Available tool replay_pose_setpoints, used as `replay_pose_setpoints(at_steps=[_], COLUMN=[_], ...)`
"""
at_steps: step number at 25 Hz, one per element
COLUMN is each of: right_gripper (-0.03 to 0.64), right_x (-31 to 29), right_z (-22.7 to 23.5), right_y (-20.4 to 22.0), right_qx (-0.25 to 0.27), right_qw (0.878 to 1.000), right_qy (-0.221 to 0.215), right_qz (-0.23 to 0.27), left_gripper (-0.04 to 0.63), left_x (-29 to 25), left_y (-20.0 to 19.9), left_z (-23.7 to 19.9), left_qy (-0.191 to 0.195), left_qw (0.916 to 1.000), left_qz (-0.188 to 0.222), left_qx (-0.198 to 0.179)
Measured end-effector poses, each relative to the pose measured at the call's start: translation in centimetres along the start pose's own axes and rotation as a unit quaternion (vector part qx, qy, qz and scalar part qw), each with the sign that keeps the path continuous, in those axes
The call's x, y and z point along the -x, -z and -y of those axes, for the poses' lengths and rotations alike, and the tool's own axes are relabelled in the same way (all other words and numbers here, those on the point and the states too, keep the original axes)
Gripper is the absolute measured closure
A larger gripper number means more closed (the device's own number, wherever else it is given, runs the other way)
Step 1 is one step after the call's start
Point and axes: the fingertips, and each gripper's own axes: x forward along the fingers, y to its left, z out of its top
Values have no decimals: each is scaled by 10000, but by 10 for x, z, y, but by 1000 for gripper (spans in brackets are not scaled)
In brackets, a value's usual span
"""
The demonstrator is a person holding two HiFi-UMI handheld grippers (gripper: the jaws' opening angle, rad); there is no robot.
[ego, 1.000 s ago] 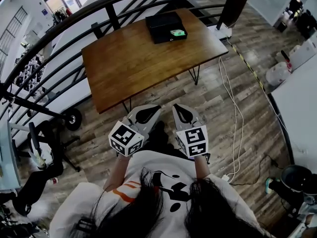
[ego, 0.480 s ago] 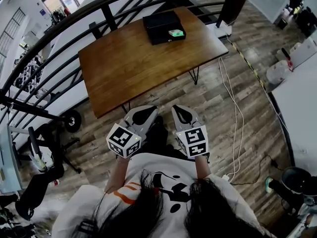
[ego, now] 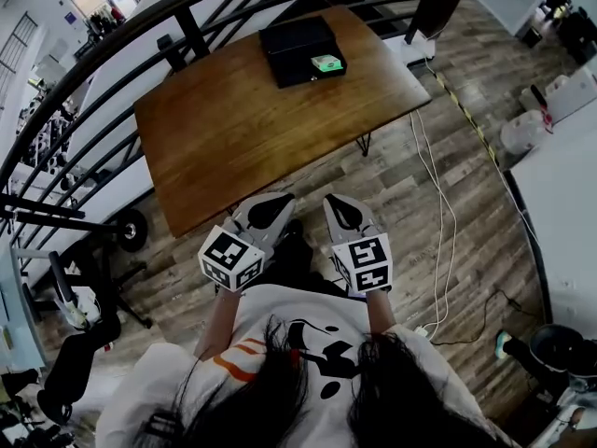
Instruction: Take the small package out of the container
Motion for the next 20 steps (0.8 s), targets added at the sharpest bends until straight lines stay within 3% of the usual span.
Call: replay_pose_setpoints(at_steps=[20], right_gripper=[595], right_x=[-93], right_z=[45], right_y=[-68], right_qx=[203], right_qw=[9992], right_qy=[332], right_qz=[-86], left_gripper=[595], left_x=[-44], left_y=[-54], left_z=[-117], left_qy=[235], left_qw=[9993], left_qz=[293], left_qx=[-25])
